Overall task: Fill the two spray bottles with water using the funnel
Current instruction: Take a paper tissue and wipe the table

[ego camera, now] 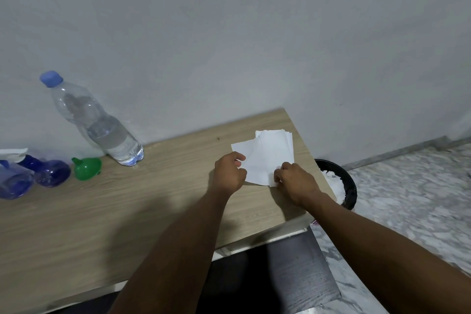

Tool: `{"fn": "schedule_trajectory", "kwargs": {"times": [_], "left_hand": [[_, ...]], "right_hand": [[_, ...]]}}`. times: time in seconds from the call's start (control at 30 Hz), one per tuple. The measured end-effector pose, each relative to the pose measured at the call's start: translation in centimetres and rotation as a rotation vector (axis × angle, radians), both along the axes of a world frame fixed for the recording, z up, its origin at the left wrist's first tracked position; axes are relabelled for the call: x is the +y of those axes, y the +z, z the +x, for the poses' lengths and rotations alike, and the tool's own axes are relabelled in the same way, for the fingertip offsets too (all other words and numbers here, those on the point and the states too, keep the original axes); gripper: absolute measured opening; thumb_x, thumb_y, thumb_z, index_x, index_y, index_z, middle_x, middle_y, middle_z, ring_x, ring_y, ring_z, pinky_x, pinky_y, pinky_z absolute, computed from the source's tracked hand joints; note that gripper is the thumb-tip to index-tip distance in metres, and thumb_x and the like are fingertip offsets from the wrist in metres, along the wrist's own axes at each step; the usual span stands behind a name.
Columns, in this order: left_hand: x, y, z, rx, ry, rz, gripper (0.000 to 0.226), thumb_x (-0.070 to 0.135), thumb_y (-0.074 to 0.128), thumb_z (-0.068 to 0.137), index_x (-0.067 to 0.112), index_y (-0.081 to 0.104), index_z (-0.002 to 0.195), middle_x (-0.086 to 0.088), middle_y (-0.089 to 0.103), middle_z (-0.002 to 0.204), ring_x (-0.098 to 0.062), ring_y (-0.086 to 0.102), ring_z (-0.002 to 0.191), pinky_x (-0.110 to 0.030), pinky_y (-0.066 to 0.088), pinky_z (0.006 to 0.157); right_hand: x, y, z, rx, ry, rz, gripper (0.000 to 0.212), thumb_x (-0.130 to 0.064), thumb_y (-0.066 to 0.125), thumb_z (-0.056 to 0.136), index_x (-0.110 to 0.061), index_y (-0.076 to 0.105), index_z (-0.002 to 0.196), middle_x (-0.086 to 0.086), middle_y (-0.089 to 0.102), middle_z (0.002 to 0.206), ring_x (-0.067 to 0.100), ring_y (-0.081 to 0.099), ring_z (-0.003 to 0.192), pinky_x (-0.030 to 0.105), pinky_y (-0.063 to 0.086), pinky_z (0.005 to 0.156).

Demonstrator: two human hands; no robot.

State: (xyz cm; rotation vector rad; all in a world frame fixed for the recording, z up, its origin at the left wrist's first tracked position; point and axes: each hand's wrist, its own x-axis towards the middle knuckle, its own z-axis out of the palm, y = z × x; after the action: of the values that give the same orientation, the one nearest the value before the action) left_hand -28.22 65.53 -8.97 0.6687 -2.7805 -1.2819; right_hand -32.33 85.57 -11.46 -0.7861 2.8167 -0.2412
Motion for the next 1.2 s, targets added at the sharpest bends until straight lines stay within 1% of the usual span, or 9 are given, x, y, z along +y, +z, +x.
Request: {"fn": "schedule_trajectory", "kwargs": {"times": [0.13,0.3,0.47,0.6,0.73,0.9,1.0,1.1,1.2], "left_hand": [[0.5,-0.6,0.2,-0.021,-0.034,-0.007,0.037,0.002,0.058,0.075,0.022,0.071,0.104,0.001,0.067,0.096,-0.017,0.063,0.091,-0.024,0.051,0.083],[1.0,-1.1,0.1,-0.030,-0.089,-0.043,0.036,0.004,0.057,0.077,0.019,0.071,0.107,-0.001,0.070,0.100,-0.015,0.062,0.089,-0.024,0.052,0.086],[0.9,-1.7,0.0,-0.087,-0.131,-0.143,0.037,0.012,0.054,0.076,0.026,0.069,0.107,0.006,0.070,0.106,-0.015,0.060,0.098,-0.032,0.052,0.092],[0.6,-2.2,-0.3,-0.125,-0.117,-0.188,0.036,0.020,0.052,0.073,0.030,0.067,0.104,0.007,0.068,0.111,-0.019,0.063,0.101,-0.036,0.053,0.091],[-0.1,-1.8,-0.6,-0.123,-0.039,-0.219,0.038,0.012,0.050,0.073,0.029,0.068,0.102,0.004,0.068,0.113,-0.021,0.065,0.100,-0.036,0.054,0.090],[-1.0,-0.3,-1.1,-0.040,0.057,-0.252,0.035,0.004,0.050,0.079,0.025,0.070,0.099,0.002,0.068,0.108,-0.023,0.066,0.096,-0.039,0.055,0.086],[-1.5,1.1,-1.5,0.023,0.138,-0.273,0.039,0.000,0.045,0.081,0.025,0.069,0.099,0.001,0.064,0.107,-0.024,0.064,0.096,-0.039,0.055,0.084],[-2.3,2.1,-1.8,0.100,0.180,-0.295,0.041,-0.002,0.042,0.080,0.024,0.069,0.099,0.001,0.062,0.108,-0.024,0.063,0.096,-0.040,0.054,0.084],[-3.0,2.6,-2.0,0.148,0.194,-0.278,0.042,-0.004,0.044,0.080,0.021,0.070,0.101,-0.002,0.063,0.109,-0.025,0.063,0.099,-0.039,0.053,0.086]], "right_hand": [[0.5,-0.3,0.1,-0.038,-0.055,-0.036,0.046,-0.057,0.062,0.086,-0.023,0.059,0.116,-0.001,0.056,0.114,0.022,0.050,0.110,0.036,0.051,0.079],[0.8,-1.0,0.0,0.033,-0.043,-0.055,0.013,-0.026,0.057,0.094,-0.024,0.067,0.103,0.001,0.057,0.109,0.021,0.050,0.105,0.036,0.050,0.077],[0.9,-1.0,-0.4,-0.031,-0.191,-0.331,0.013,-0.027,0.055,0.094,-0.019,0.065,0.095,0.001,0.064,0.091,0.022,0.058,0.087,0.037,0.051,0.071],[0.9,0.5,-1.1,-0.093,-0.422,-0.631,0.018,-0.025,0.052,0.098,-0.014,0.058,0.086,-0.003,0.060,0.075,0.013,0.055,0.070,0.028,0.038,0.060],[1.0,1.7,-1.9,-0.112,-0.549,-0.723,0.023,-0.025,0.050,0.099,-0.008,0.058,0.085,0.001,0.060,0.073,0.014,0.052,0.068,0.027,0.036,0.059],[1.3,1.0,-1.7,-0.086,-0.367,-0.541,0.016,-0.024,0.051,0.097,-0.014,0.058,0.087,0.000,0.063,0.077,0.019,0.056,0.072,0.031,0.041,0.063],[0.9,-0.7,-1.3,-0.107,-0.224,-0.321,0.015,-0.022,0.052,0.094,-0.012,0.063,0.089,0.003,0.065,0.085,0.022,0.058,0.080,0.034,0.048,0.068],[0.5,-1.3,-1.1,-0.070,-0.191,-0.226,0.015,-0.023,0.051,0.092,-0.015,0.063,0.090,0.002,0.062,0.089,0.023,0.057,0.090,0.037,0.052,0.073],[0.3,-1.2,-1.3,-0.091,-0.127,-0.125,0.020,-0.027,0.052,0.094,-0.018,0.062,0.109,0.003,0.058,0.108,0.023,0.051,0.105,0.038,0.051,0.080]]}}
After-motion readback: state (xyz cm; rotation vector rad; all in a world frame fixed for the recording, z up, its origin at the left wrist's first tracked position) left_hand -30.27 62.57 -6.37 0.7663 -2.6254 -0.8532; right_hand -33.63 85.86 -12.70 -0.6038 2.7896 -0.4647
